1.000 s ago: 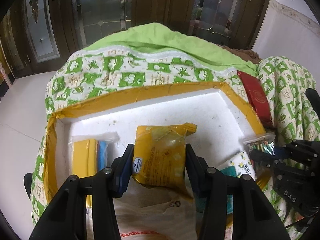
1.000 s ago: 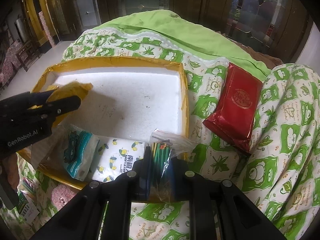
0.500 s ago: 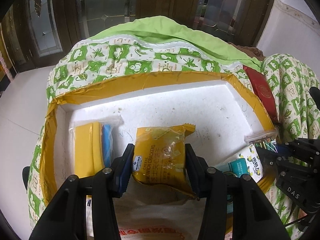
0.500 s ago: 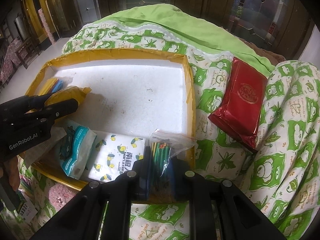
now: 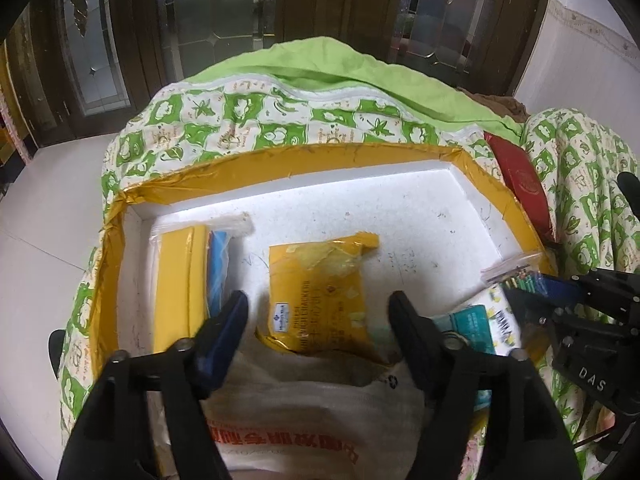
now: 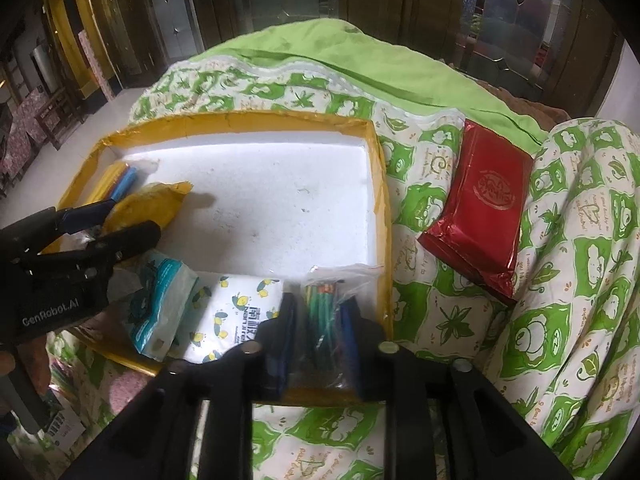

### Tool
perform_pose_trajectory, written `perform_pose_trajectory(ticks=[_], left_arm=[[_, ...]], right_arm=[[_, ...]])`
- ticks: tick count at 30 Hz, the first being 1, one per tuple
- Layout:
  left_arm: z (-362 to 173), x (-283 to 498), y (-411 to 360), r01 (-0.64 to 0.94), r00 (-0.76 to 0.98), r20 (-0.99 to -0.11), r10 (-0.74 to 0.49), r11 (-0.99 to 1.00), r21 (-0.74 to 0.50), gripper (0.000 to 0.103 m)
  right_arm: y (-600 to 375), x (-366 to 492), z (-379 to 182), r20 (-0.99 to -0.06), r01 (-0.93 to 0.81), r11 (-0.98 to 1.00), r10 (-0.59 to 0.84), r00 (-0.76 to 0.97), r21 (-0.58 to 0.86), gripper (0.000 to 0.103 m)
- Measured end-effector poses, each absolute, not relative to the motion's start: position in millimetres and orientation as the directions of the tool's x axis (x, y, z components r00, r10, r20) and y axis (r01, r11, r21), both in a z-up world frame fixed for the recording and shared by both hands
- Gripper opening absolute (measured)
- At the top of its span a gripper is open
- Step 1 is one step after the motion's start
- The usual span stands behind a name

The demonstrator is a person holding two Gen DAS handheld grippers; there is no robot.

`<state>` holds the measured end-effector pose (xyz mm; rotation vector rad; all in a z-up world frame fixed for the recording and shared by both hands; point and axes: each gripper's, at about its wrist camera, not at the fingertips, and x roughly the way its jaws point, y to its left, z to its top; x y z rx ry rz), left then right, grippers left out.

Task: Organize soft objects
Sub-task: 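Lower and open both tools to drop the two bags into the tray, then move both open tools back toward the remaining pile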

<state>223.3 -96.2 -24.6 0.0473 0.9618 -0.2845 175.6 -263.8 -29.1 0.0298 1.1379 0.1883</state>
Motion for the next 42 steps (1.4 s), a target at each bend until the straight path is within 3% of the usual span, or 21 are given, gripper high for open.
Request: perform_pose_trajectory(ticks=[4, 11, 22, 32, 42], left_arm=[[-15.1, 216.3, -94.7, 0.261, 0.549, -0.805, -0.226, 0.961, -0.092, 0.083], [16.4, 188.7, -81.3, 0.283, 0.582, -0.771, -0.258, 0.953, -0.105, 0.083], [31.0, 101.1, -4.7, 0.156, 0.641, -0.719, -0.268, 0.963, -0.220, 0.090], [-5.0, 39.7, 29.5, 0.065, 0.583, -0.774, -0.247, 0.964, -0.259, 0.090], [-24.6, 24.6, 8.9, 0.183, 0.453, -0.852, -0.262, 0.963, -0.199, 0.090]], right_arm=[[-256.2, 164.8, -19.4, -0.880, -0.161, 0.982, 0.163, 0.446, 0.100, 0.067], [-255.1, 140.6, 1.4, -0.839, -0.179, 0.982, 0.150, 0.524, 0.064, 0.072], [-283.3, 101.1, 10.4, -0.802, -0.073, 0.943, 0.316, 0.507, 0.325, 0.078], [-263.2, 85.5, -2.8, -0.818, -0.119, 0.936, 0.348, 0.457, 0.331, 0.078], [-231.1, 77.8, -8.3, -0.815, -0.235, 0.915, 0.399, 0.420, 0.327, 0.078]])
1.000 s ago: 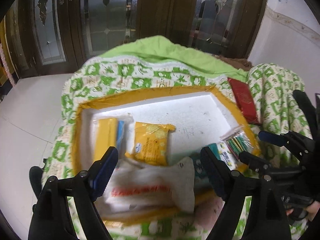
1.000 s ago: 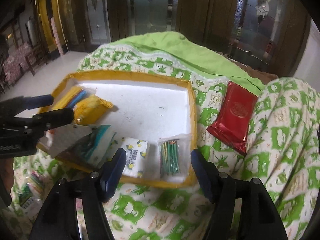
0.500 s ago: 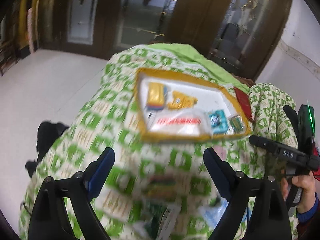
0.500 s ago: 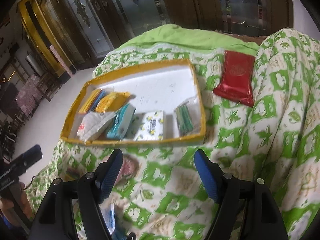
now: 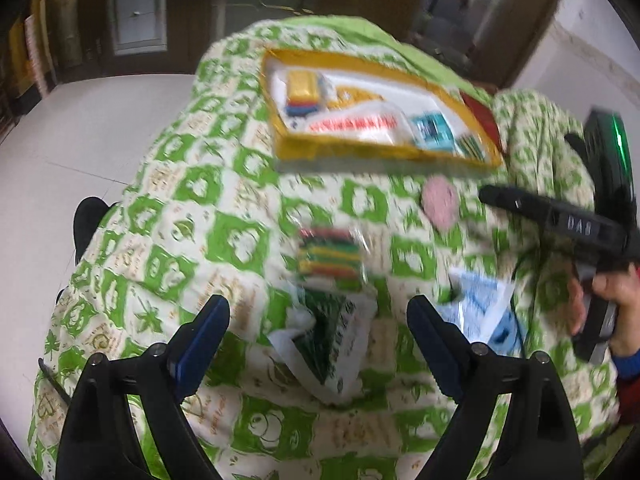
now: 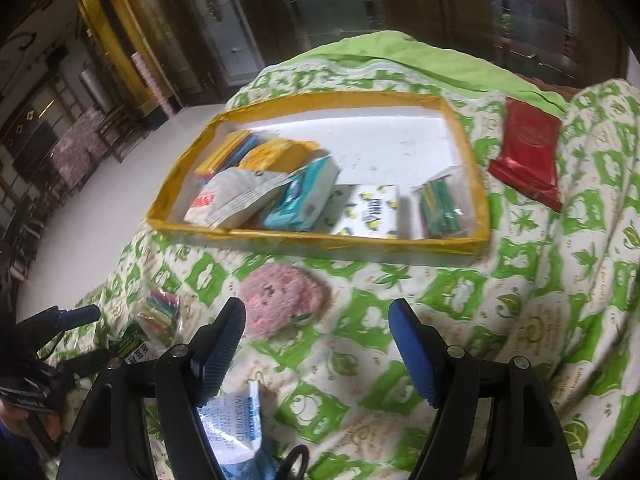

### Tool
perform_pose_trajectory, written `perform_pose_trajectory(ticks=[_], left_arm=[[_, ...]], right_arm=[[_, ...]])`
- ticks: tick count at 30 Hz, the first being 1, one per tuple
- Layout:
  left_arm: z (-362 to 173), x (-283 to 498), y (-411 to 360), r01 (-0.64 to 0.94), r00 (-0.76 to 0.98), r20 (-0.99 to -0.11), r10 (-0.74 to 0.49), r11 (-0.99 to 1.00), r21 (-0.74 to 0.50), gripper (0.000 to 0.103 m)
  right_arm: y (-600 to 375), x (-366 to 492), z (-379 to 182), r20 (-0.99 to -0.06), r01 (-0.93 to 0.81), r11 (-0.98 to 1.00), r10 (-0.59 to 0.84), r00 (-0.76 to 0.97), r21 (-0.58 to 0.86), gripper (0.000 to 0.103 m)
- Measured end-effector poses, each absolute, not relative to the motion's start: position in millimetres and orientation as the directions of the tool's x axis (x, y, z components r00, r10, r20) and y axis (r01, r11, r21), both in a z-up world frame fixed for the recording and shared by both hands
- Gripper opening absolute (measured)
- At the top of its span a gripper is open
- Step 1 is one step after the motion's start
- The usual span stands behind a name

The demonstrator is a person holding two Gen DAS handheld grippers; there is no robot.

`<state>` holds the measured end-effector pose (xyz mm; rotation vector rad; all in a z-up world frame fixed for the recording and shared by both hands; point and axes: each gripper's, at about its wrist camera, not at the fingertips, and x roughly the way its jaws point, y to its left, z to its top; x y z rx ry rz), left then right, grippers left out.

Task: Organize soft objects
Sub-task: 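Move both open tools back toward the remaining pile, then grasp the white-green packet with the left tool while the right tool grasps the pink fluffy ball, then lift the white-green packet and pink ball off the quilt with both tools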

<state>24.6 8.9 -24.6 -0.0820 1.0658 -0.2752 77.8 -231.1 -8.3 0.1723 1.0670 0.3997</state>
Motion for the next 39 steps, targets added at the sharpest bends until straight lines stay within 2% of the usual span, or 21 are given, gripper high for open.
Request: perform_pose_trajectory(ticks=[8, 9, 10, 12, 13, 14, 15, 16, 18, 24, 29, 39], left_arm=[[-50.8, 28.6, -11.7, 0.229, 0.359, -0.914, -0.190, 0.967, -0.111, 0.089], [-51.6, 27.7, -14.5, 0.243, 0.360, -0.913, -0.192, 0.964, -0.107, 0.081], [-52.3, 27.1, -16.5, 0.253, 0.356, -0.913, -0.198, 0.961, -0.110, 0.069], [-55.7, 27.3, -19.5, 0.264, 0.345, -0.919, -0.192, 0.959, -0.102, 0.058], [-57.1, 28.3, -20.0, 0.264, 0.340, -0.920, -0.193, 0.959, -0.103, 0.056], [-56.7, 28.3, -20.4, 0.265, 0.344, -0.919, -0.194, 0.959, -0.103, 0.054], [-55.7, 27.6, -20.8, 0.270, 0.347, -0.916, -0.201, 0.957, -0.108, 0.046], [-53.7, 26.7, -20.7, 0.275, 0.354, -0.910, -0.214, 0.954, -0.117, 0.035], [-50.0, 25.8, -18.0, 0.273, 0.367, -0.898, -0.243, 0.951, -0.146, 0.031], [-35.9, 21.4, -14.9, 0.276, 0.417, -0.842, -0.342, 0.931, -0.241, 0.030], [-26.4, 19.5, -6.5, 0.271, 0.457, -0.796, -0.397, 0.915, -0.300, 0.030], [-21.2, 21.7, -3.0, 0.252, 0.487, -0.774, -0.404, 0.914, -0.319, 0.030]], right_arm=[[-197.0, 87.7, -20.1, -0.838, -0.326, 0.902, 0.399, 0.372, 0.285, 0.079], [-190.6, 89.4, -22.3, -0.844, -0.338, 0.901, 0.393, 0.366, 0.272, 0.079], [-183.8, 91.2, -24.9, -0.849, -0.353, 0.899, 0.387, 0.359, 0.260, 0.079], [-174.6, 93.7, -30.7, -0.862, -0.370, 0.898, 0.369, 0.346, 0.236, 0.079], [-169.8, 94.7, -34.6, -0.872, -0.377, 0.901, 0.350, 0.341, 0.215, 0.074], [-167.5, 94.9, -37.0, -0.879, -0.379, 0.904, 0.335, 0.339, 0.198, 0.054], [-164.3, 95.2, -40.8, -0.890, -0.380, 0.908, 0.311, 0.334, 0.174, 0.050], [-163.9, 94.4, -41.7, -0.891, -0.378, 0.911, 0.304, 0.338, 0.167, 0.050], [-165.1, 92.3, -38.8, -0.884, -0.375, 0.912, 0.307, 0.352, 0.168, 0.049], [-179.5, 84.7, -23.4, -0.851, -0.348, 0.903, 0.378, 0.365, 0.252, 0.048], [-183.7, 76.2, -13.4, -0.833, -0.348, 0.903, 0.386, 0.397, 0.253, 0.048], [-183.9, 72.5, -12.2, -0.831, -0.347, 0.907, 0.375, 0.410, 0.238, 0.048]])
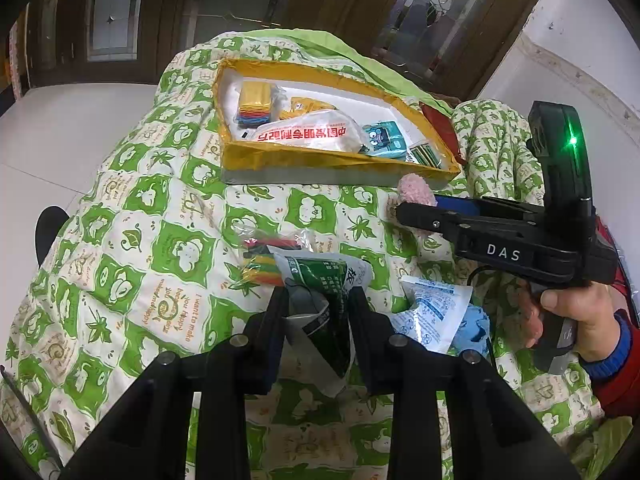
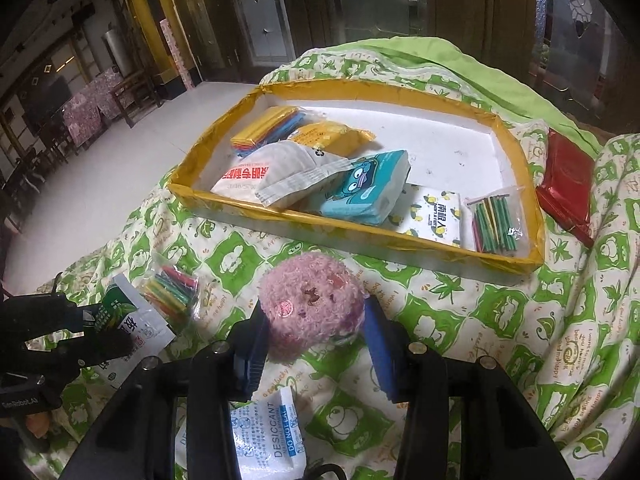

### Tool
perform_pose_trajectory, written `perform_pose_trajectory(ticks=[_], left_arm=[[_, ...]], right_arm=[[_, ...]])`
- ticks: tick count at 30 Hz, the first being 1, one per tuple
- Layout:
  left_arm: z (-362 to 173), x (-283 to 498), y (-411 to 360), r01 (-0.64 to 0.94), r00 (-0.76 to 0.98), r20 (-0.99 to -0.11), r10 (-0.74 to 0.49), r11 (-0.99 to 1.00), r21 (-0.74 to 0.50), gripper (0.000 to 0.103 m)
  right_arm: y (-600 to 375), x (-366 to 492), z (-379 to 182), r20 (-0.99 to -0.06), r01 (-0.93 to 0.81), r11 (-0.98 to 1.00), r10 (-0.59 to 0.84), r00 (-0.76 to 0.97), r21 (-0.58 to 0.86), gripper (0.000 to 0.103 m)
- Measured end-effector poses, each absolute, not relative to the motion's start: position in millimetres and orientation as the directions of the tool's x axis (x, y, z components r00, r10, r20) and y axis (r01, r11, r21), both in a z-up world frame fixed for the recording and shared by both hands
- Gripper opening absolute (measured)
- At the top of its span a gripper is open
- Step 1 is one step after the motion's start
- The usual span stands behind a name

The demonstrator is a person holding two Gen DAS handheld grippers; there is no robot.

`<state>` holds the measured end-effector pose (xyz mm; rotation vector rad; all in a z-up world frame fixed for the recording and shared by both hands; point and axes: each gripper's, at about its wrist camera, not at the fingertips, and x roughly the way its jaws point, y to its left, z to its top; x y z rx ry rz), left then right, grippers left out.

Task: Organize soft objects
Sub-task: 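Lift the white-green packet and pink ball off the quilt with both tools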

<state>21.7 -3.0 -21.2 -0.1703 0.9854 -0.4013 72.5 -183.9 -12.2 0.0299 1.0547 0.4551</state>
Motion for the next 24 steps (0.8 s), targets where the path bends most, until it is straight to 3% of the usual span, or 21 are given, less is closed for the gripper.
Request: perform_pose_trajectory(ticks=[24], left_arm=[[-19.8, 22.3, -0.2, 0.243, 0.499, -0.769, -0.399, 0.916, -0.318, 0.030]], right_arm=[[-188.0, 71.5, -9.0, -0.824, -0.335, 0.908, 0.381, 0.419, 0.250, 0.048]])
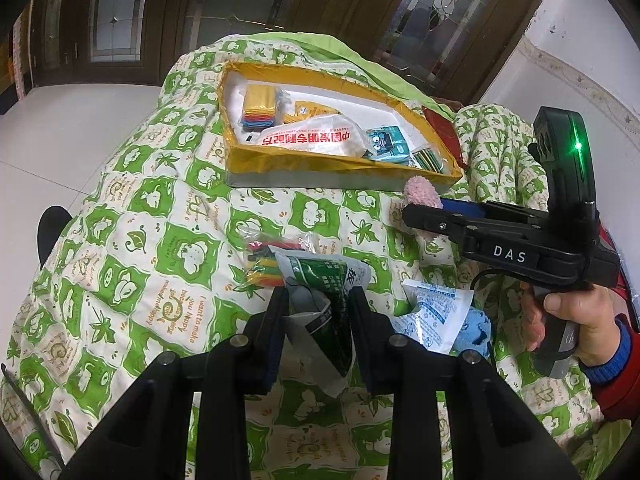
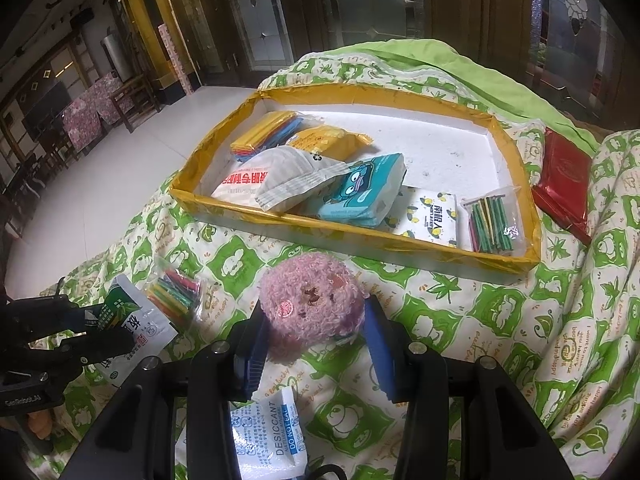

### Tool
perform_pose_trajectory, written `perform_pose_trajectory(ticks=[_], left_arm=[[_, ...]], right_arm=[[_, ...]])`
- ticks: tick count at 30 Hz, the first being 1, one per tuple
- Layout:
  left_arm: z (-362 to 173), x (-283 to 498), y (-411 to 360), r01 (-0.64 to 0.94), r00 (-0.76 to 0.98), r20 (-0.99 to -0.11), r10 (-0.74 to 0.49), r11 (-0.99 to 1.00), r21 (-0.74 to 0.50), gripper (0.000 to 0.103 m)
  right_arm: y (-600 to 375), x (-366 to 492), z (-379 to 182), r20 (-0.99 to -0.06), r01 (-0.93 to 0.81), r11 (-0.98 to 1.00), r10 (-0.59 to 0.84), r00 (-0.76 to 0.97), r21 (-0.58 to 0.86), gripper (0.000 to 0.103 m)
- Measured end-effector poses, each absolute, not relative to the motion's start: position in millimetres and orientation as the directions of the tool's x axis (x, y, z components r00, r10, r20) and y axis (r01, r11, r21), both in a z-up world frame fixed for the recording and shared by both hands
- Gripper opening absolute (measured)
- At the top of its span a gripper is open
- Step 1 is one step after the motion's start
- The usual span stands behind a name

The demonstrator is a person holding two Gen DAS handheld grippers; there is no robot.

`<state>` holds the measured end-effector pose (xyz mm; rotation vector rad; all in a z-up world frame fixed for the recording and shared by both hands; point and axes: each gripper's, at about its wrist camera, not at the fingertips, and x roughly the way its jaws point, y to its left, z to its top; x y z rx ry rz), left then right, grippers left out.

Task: Organize soft objects
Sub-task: 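Lift the white-green packet and pink ball off the quilt with both tools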

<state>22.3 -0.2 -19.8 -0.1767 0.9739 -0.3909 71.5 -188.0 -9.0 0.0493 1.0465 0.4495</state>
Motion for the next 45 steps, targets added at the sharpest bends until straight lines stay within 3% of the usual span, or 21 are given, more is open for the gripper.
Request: perform_pose_trajectory(ticks=[45], left_arm=[[6.4, 41.0, -9.1, 0.241, 0.533, -0.746, -0.400, 0.917, -0.319, 0.030]], right_arm=[[-215.9, 76.5, 8.5, -0.782, -0.270, 0.912, 0.404, 0.474, 0.308, 0.049]])
